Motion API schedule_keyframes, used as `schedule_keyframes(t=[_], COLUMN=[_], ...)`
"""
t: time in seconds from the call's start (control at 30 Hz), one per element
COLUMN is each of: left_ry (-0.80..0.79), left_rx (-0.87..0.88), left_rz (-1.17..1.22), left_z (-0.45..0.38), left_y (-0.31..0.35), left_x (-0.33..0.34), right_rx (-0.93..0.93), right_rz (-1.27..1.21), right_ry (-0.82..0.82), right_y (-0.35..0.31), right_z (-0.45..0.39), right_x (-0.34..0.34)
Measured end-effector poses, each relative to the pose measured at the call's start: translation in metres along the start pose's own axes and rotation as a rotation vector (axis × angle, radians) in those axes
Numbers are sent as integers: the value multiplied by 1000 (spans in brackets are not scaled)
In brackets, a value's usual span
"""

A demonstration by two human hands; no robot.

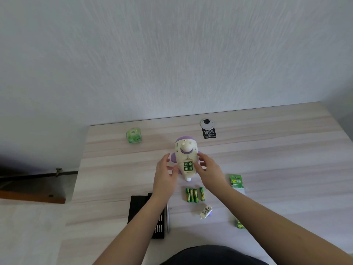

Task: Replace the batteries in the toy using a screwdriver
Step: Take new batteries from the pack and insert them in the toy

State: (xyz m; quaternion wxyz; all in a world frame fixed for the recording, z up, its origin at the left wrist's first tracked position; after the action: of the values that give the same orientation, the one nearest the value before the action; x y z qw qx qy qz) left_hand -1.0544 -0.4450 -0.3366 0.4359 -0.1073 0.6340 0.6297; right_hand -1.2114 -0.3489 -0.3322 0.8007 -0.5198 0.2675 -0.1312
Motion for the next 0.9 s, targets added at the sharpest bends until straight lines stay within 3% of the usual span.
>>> schedule_keyframes(t=[0.13,0.33,0.9], left_ry=[-82,-109,-36], left_rx=[15,208,490], left_rz=[-52,-171,-319], left_z=[-9,-20,-22], left_y=[1,23,40], left_x=[6,5,-19], right_rx=[25,25,8], right_rz=[0,-2,220], right_ry=[-48,-64,-379], right_y=[3,3,-13], right_z=[-2,-5,-23], right_x=[8,8,18])
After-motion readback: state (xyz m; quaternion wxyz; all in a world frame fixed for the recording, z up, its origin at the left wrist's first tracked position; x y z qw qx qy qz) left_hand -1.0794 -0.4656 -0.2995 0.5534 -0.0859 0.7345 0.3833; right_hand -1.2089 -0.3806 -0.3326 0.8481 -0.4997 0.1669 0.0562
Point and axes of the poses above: each hand's wrist, its own z-axis away from the middle knuckle, its own x-axis out of the palm, y = z × x, the point moved 9 cm from there along -z, towards the middle knuckle, and after that the axes turned 15 degrees about -z, right-handed, at the moved point
